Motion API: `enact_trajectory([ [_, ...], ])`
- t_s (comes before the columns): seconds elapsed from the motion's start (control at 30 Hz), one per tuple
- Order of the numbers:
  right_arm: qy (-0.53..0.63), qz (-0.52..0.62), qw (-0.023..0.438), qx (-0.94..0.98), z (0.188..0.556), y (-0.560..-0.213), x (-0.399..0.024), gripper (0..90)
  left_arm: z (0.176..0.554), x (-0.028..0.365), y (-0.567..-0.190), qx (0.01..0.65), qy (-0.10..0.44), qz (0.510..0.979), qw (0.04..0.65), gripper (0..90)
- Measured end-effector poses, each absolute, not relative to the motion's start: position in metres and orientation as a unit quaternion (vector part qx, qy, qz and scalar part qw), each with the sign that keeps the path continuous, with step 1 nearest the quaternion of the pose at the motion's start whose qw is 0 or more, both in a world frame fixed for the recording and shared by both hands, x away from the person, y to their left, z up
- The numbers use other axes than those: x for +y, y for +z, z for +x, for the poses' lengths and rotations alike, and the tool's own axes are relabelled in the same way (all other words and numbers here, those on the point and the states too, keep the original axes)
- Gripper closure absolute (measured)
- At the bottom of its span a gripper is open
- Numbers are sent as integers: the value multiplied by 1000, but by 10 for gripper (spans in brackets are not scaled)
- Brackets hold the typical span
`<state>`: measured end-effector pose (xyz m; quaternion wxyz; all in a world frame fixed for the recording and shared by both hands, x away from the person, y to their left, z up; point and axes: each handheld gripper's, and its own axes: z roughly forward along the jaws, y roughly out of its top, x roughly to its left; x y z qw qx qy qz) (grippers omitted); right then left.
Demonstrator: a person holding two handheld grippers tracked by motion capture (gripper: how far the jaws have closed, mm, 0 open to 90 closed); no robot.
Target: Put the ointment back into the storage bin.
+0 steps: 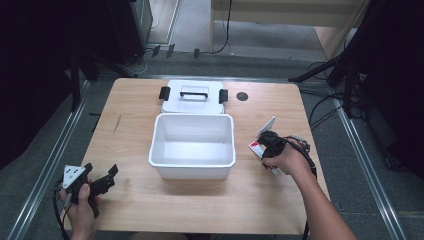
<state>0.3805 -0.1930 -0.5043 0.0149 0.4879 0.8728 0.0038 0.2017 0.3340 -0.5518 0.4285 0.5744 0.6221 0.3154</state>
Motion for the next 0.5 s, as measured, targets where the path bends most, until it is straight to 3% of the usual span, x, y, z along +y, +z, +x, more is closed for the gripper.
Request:
enact_trajectory([
  [0.5, 39, 477, 10, 878, 381, -470, -196, 724, 202, 334, -552, 624, 314, 573, 429, 82],
])
